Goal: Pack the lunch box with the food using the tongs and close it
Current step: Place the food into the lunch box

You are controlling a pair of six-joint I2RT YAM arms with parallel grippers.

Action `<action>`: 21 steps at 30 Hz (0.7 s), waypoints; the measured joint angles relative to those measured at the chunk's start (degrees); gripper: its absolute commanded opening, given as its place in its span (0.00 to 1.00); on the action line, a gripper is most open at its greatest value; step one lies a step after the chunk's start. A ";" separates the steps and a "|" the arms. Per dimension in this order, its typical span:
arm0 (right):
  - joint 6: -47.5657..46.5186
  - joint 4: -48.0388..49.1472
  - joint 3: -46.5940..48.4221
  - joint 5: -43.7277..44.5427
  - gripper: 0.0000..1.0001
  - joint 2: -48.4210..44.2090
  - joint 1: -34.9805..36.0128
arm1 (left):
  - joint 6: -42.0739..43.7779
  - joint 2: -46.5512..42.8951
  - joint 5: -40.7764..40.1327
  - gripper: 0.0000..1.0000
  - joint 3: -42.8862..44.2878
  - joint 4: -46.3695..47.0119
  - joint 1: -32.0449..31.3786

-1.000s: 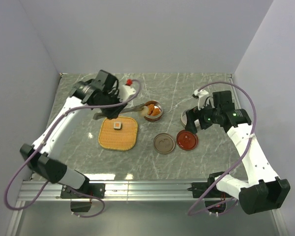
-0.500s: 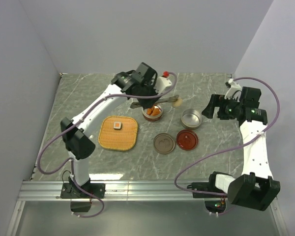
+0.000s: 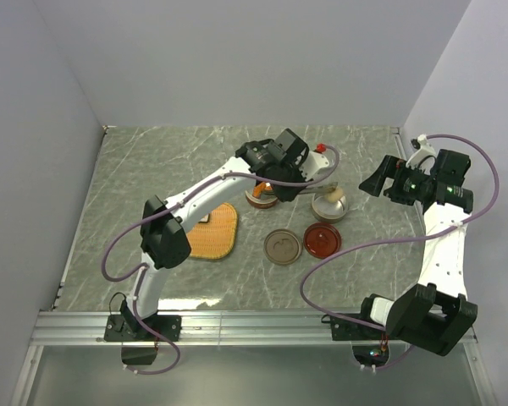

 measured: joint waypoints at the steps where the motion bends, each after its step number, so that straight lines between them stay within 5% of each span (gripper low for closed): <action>1: 0.09 0.04 0.00 -0.24 1.00 0.00 0.02 | -0.33 0.35 -0.09 0.01 0.00 0.09 -0.26; 21: 0.13 0.24 0.00 -2.27 1.00 0.00 -0.20 | -0.83 5.22 -7.45 0.08 0.00 0.85 -4.20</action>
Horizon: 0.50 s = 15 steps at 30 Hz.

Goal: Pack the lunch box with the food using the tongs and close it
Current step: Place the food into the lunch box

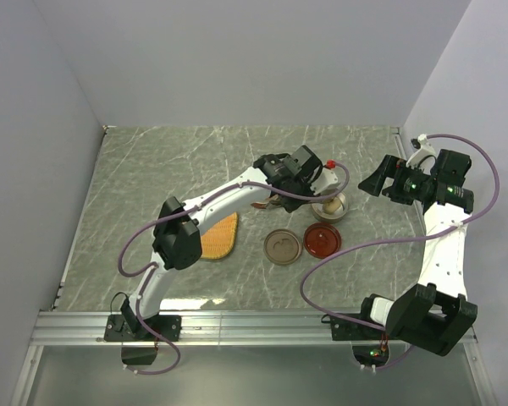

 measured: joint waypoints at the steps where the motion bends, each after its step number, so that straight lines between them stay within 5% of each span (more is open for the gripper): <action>1: 0.00 0.00 0.00 -0.07 1.00 0.00 -0.07 | 0.02 0.02 -0.15 0.09 0.00 0.00 -0.09; 15: 0.00 0.00 0.00 -0.46 1.00 0.00 -0.42 | 0.04 1.92 -1.03 0.28 0.59 -0.13 -1.42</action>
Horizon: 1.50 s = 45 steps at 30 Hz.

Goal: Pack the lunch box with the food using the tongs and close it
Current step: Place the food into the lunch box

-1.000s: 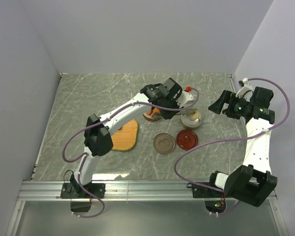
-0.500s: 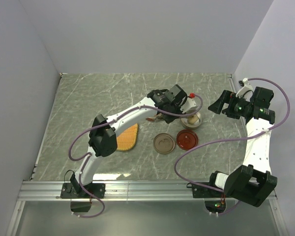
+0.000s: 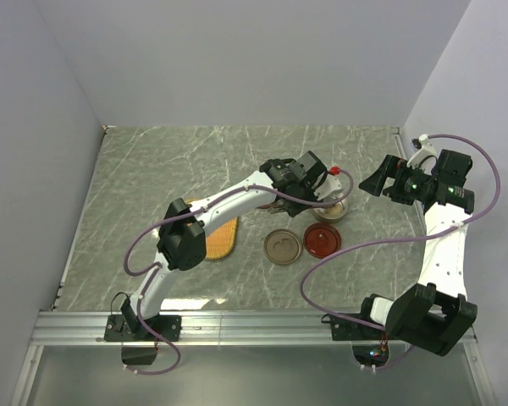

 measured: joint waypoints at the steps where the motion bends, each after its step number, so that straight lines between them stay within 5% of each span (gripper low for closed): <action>1: 0.00 0.02 0.00 -0.02 1.00 0.00 -0.02 | 0.00 0.00 -0.02 0.32 0.00 0.02 -0.04; 30: 0.02 0.00 0.00 -1.33 1.00 0.02 -0.28 | 0.02 -0.61 -0.15 0.49 1.38 0.07 -0.07; 45: -0.11 -0.11 0.04 -2.32 1.00 0.02 -0.28 | -0.24 -11.76 0.17 0.46 -3.28 1.51 2.38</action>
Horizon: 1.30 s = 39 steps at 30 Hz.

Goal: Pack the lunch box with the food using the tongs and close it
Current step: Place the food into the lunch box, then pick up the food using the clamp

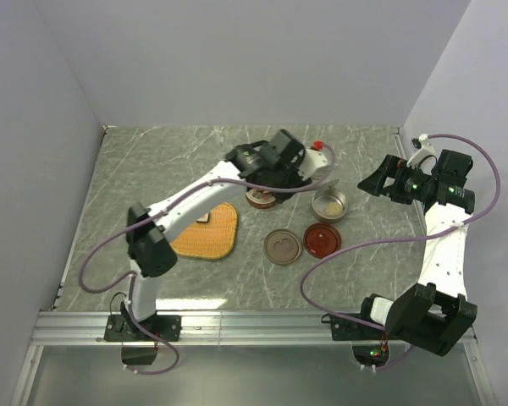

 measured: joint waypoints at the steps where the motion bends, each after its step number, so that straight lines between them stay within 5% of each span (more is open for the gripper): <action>1: -0.13 -0.04 0.04 -0.07 1.00 0.00 0.00 | 0.02 -2.14 0.55 0.47 -2.12 0.17 1.01; 18: -1.44 -0.59 0.37 -1.42 1.00 0.96 0.00 | 5.60 -41.68 5.16 0.56 -42.29 -3.52 31.21; 26: -1.64 -0.57 0.37 -4.33 1.00 1.49 0.00 | 17.86 -45.44 5.84 0.57 -53.90 -6.75 41.90; 39: -1.90 -0.59 0.37 -5.20 1.00 1.49 0.00 | 43.71 -42.60 5.81 0.55 -51.60 -8.98 43.06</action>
